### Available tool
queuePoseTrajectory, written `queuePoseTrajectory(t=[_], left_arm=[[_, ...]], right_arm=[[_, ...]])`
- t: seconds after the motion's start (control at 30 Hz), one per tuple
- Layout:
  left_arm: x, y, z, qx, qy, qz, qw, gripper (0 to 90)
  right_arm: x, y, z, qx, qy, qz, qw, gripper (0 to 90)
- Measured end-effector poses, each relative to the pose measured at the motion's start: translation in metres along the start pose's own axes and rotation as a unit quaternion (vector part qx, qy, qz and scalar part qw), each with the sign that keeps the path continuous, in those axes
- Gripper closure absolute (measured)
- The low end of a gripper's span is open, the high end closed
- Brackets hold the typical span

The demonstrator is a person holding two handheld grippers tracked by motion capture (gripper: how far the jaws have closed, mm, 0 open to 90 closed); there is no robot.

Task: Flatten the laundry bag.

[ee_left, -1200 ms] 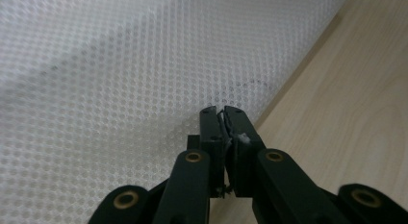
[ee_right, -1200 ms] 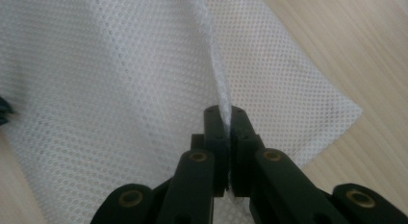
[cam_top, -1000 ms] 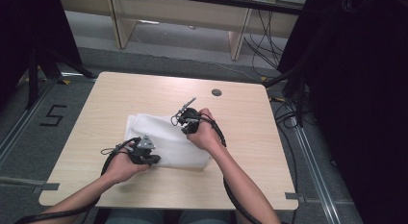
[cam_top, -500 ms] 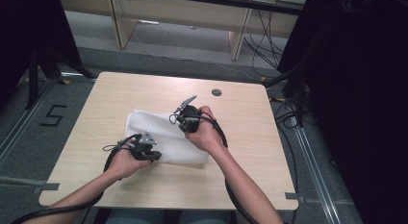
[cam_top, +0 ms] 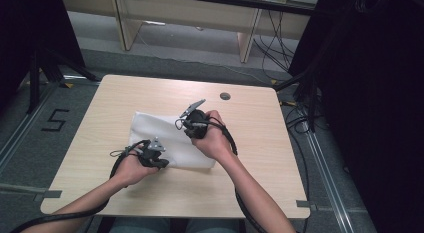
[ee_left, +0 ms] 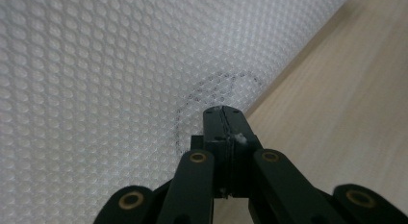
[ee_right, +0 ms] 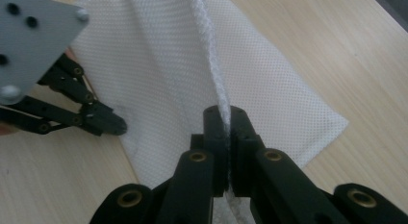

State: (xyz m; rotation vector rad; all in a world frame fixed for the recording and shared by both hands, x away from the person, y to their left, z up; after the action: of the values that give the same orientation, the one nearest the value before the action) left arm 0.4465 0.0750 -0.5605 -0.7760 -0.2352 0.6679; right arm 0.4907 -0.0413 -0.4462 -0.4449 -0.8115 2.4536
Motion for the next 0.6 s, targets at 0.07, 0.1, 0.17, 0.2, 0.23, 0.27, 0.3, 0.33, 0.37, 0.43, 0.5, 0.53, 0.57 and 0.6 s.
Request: queuePoseTrajectory(t=[0.07, 0.1, 0.17, 0.2, 0.23, 0.27, 0.3, 0.33, 0.37, 0.43, 0.5, 0.53, 0.57, 0.6], left_arm=[[0.003, 0.000, -0.002, 0.003, -0.003, 0.005, 1.0000, 88.4], [0.004, -0.001, -0.003, -0.002, -0.002, 0.013, 0.9999, 88.4], [0.009, -0.004, -0.005, -0.008, -0.008, 0.021, 0.9997, 88.4], [0.009, -0.004, -0.005, -0.008, -0.008, 0.021, 0.9997, 88.3], [0.011, -0.004, -0.006, -0.012, -0.013, 0.021, 0.9996, 88.0], [0.013, -0.004, -0.006, -0.007, -0.008, 0.018, 0.9998, 88.0], [0.014, -0.004, -0.005, -0.007, -0.015, 0.019, 0.9997, 87.9], [0.014, -0.004, -0.005, -0.010, -0.017, 0.017, 0.9997, 87.9], [0.012, -0.002, -0.003, 0.000, -0.010, 0.015, 0.9998, 88.1], [0.009, 0.000, -0.001, 0.004, -0.012, 0.007, 0.9999, 88.9], [0.005, 0.001, -0.001, 0.004, -0.006, 0.005, 1.0000, 88.8], [0.005, 0.001, -0.002, 0.005, -0.007, 0.005, 0.9999, 88.8], [0.005, 0.001, -0.003, 0.001, -0.008, 0.007, 0.9999, 88.8], [0.006, 0.001, -0.003, 0.004, -0.006, 0.011, 0.9999, 88.8]], right_arm=[[0.003, -0.003, 0.004, -0.005, -0.001, 0.001, 1.0000, 88.8], [0.003, -0.003, 0.004, -0.005, -0.001, 0.001, 1.0000, 88.8], [0.007, -0.004, 0.007, -0.006, -0.002, 0.004, 1.0000, 88.8], [0.007, -0.004, 0.007, -0.006, -0.002, 0.004, 1.0000, 88.8], [0.008, -0.005, 0.009, -0.008, -0.004, 0.009, 0.9999, 88.8], [0.008, -0.005, 0.009, -0.008, -0.004, 0.009, 0.9999, 88.8], [0.009, -0.006, 0.010, -0.011, -0.003, 0.013, 0.9999, 88.8], [0.009, -0.006, 0.010, -0.011, -0.003, 0.013, 0.9999, 88.8], [0.009, -0.006, 0.010, -0.011, -0.002, 0.013, 0.9999, 88.7], [0.011, -0.004, 0.010, -0.008, -0.004, 0.003, 1.0000, 88.6], [0.009, -0.004, 0.010, -0.011, 0.000, 0.011, 0.9999, 88.6], [0.010, -0.004, 0.011, -0.014, 0.001, 0.012, 0.9998, 88.6], [0.010, -0.004, 0.011, -0.014, 0.001, 0.012, 0.9998, 88.6], [0.012, -0.004, 0.011, -0.011, -0.004, 0.008, 0.9999, 88.6]])
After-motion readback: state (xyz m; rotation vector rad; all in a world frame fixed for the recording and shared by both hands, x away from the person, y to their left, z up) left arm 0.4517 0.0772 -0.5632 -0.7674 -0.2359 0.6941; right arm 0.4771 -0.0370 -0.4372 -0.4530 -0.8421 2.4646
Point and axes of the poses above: each handheld gripper's, and its own axes: z roughly backward along the jaws, y roughly out of its underside, x roughly to its left, the point moved 8 cm from there along -z, roughly forward along the jaws, and after that the axes turned 5 degrees about -x, right-handed, at the moved point
